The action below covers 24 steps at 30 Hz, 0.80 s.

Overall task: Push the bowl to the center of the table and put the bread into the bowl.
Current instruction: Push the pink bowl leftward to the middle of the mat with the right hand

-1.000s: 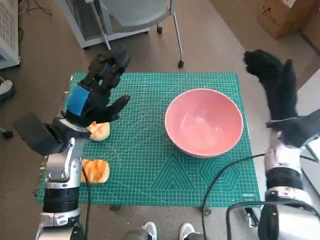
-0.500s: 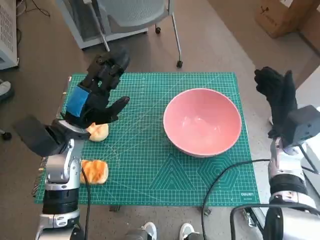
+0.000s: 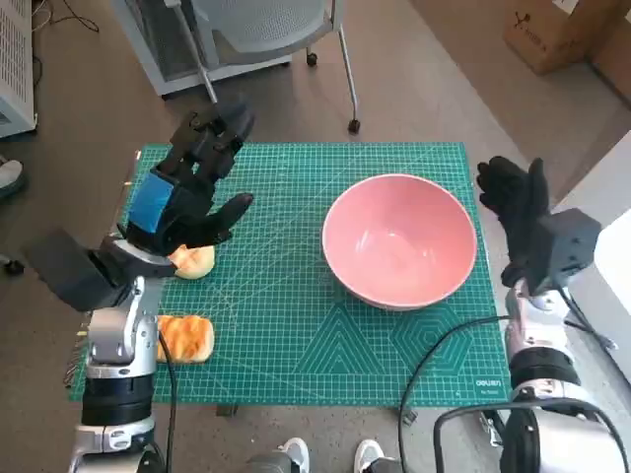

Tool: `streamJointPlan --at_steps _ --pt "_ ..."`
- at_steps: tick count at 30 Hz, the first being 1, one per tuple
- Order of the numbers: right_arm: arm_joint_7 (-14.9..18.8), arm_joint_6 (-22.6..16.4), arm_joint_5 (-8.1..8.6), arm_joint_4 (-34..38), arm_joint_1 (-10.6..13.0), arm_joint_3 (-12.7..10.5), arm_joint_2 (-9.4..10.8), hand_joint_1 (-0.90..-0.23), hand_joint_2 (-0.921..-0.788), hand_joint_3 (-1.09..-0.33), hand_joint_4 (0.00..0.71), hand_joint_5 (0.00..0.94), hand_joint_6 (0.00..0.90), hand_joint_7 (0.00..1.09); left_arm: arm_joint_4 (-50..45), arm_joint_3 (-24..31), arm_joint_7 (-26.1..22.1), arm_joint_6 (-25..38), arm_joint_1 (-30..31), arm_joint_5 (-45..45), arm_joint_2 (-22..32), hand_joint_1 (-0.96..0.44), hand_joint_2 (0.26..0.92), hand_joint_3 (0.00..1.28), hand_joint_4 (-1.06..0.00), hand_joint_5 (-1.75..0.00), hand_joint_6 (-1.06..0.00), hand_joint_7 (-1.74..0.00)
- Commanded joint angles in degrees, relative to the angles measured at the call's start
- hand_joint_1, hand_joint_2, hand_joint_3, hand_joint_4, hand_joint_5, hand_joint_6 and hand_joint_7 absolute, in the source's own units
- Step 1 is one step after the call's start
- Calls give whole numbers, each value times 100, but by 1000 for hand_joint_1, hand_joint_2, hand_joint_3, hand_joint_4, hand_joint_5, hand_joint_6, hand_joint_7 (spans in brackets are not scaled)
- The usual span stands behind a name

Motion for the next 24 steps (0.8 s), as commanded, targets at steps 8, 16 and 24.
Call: streamJointPlan --at_steps 8,16,24 --pt "27 360 -55 109 16 -5 542 -651 -921 -717 152 9 302 26 -255 150 -16 144 265 -177 202 -481 735 551 -31 -135 1 -536" --pt "101 400 -73 78 -176 32 834 -620 -921 -727 150 5 303 25 -441 252 -7 190 481 -198 292 -493 791 431 -59 -106 1 -537" --pt "21 411 -224 71 -394 141 1048 -564 -921 -772 158 7 298 22 -558 379 16 121 694 -200 366 -511 874 254 -86 -59 1 -509"
